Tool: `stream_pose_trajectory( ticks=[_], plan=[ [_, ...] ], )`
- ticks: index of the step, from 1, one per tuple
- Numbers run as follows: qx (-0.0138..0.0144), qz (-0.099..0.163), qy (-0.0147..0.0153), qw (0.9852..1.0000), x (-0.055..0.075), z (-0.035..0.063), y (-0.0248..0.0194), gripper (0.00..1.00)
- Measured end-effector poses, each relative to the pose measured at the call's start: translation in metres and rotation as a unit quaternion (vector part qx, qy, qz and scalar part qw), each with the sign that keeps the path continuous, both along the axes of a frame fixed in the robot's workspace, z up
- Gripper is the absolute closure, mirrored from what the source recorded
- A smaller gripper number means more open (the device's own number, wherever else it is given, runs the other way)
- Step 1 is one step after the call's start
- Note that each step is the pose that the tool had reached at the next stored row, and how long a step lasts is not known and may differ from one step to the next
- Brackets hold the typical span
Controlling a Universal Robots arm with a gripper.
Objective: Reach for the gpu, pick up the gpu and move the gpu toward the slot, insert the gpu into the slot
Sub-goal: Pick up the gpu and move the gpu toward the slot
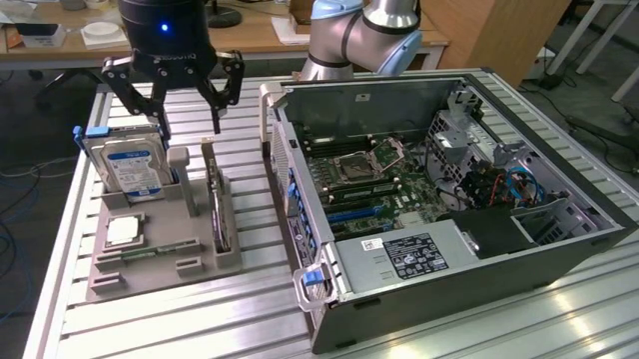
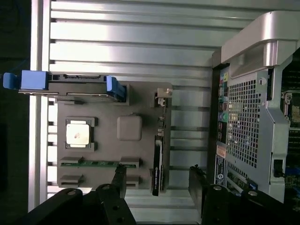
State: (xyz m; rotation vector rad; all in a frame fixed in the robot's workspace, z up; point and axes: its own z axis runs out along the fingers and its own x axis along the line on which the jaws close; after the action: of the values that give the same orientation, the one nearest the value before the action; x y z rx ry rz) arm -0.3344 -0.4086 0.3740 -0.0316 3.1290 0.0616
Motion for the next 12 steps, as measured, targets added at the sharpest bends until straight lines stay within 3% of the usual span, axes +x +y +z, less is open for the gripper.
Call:
stream_pose_trajectory(
  ticks=[12],
  plan=[
    [-0.0001, 0.000, 0.0001, 1.0000, 0.000, -0.0216, -0.0010, 0.35]
  ],
)
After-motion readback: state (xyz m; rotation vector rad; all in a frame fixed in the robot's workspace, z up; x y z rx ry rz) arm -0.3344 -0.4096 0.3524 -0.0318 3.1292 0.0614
